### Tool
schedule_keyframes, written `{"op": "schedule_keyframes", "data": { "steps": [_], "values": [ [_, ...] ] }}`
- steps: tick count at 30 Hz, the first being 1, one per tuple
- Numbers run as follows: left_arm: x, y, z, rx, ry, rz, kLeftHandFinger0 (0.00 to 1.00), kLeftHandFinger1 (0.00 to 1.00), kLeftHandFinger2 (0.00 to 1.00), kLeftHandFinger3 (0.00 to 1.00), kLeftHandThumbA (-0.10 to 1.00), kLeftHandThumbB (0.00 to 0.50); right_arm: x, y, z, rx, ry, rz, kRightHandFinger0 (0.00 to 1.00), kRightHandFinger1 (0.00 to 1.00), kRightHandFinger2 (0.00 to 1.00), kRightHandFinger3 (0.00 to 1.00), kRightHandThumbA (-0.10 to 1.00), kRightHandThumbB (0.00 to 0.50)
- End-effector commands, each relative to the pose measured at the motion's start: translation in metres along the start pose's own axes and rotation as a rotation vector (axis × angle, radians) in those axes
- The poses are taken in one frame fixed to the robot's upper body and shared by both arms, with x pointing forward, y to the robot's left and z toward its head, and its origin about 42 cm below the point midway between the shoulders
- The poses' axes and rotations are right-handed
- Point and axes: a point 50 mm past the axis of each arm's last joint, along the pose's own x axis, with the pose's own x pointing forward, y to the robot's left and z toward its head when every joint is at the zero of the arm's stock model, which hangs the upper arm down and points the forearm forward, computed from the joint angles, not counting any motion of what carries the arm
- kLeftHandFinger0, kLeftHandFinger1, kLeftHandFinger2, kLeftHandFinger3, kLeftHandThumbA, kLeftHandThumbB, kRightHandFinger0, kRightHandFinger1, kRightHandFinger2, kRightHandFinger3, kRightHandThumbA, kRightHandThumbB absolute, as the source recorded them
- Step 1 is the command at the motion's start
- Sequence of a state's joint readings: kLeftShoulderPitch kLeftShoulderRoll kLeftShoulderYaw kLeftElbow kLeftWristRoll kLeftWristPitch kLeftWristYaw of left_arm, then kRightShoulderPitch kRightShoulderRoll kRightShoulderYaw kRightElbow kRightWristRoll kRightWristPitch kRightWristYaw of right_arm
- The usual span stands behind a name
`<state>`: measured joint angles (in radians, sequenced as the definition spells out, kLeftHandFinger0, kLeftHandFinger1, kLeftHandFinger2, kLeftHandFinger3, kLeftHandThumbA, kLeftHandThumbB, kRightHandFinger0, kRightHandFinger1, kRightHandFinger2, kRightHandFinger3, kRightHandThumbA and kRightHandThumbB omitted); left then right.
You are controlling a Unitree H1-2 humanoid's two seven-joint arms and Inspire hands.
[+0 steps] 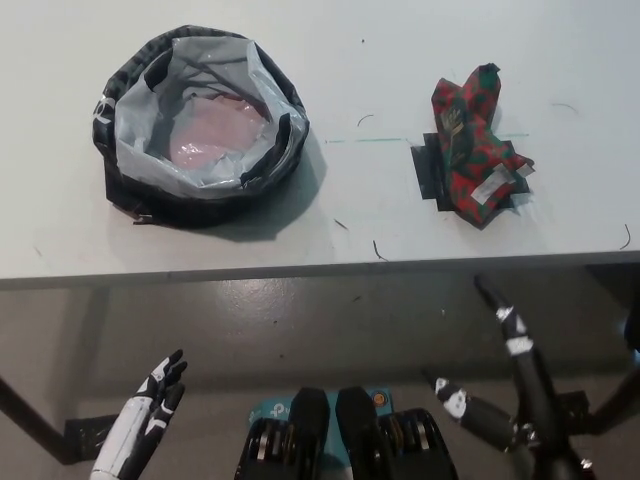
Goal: The robot uses its right hand to pick up a bag of coffee beans and puts it in the black plastic bag, then the robot grabs the top of the bag and lifts it.
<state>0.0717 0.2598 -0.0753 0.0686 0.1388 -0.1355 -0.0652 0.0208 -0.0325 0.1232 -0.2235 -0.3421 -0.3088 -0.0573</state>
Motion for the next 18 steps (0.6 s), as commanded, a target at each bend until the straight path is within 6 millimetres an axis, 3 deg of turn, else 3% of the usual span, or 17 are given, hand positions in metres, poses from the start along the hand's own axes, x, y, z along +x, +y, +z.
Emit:
{"op": "schedule_keyframes", "data": {
  "steps": [1, 4, 7, 13, 18],
  "values": [
    [-0.004, 0.005, 0.011, 0.071, -0.082, -0.016, 1.0, 1.0, 1.0, 1.0, 1.0, 0.197, 0.081, -0.055, 0.111, -0.332, -0.273, -0.163, 1.0, 1.0, 1.0, 1.0, 0.84, 0.317],
    [-0.003, 0.005, 0.011, 0.073, -0.087, -0.018, 1.0, 1.0, 1.0, 1.0, 1.0, 0.201, 0.128, -0.068, 0.122, -0.416, -0.237, -0.185, 1.0, 1.0, 1.0, 1.0, 1.0, 0.327],
    [-0.003, 0.003, 0.012, 0.083, -0.085, -0.02, 1.0, 1.0, 1.0, 1.0, 1.0, 0.2, 0.176, -0.076, 0.127, -0.447, -0.179, -0.187, 1.0, 1.0, 1.0, 1.0, 1.0, 0.316],
    [-0.004, 0.003, 0.011, 0.086, -0.082, -0.023, 1.0, 1.0, 1.0, 1.0, 1.0, 0.198, 0.25, -0.083, 0.124, -0.505, -0.064, -0.185, 1.0, 1.0, 1.0, 1.0, 1.0, 0.301],
    [-0.006, 0.0, 0.01, 0.091, -0.072, -0.024, 1.0, 1.0, 1.0, 1.0, 1.0, 0.195, 0.31, -0.08, 0.113, -0.528, 0.042, -0.188, 1.0, 1.0, 1.0, 1.0, 1.0, 0.332]
  ]
}}
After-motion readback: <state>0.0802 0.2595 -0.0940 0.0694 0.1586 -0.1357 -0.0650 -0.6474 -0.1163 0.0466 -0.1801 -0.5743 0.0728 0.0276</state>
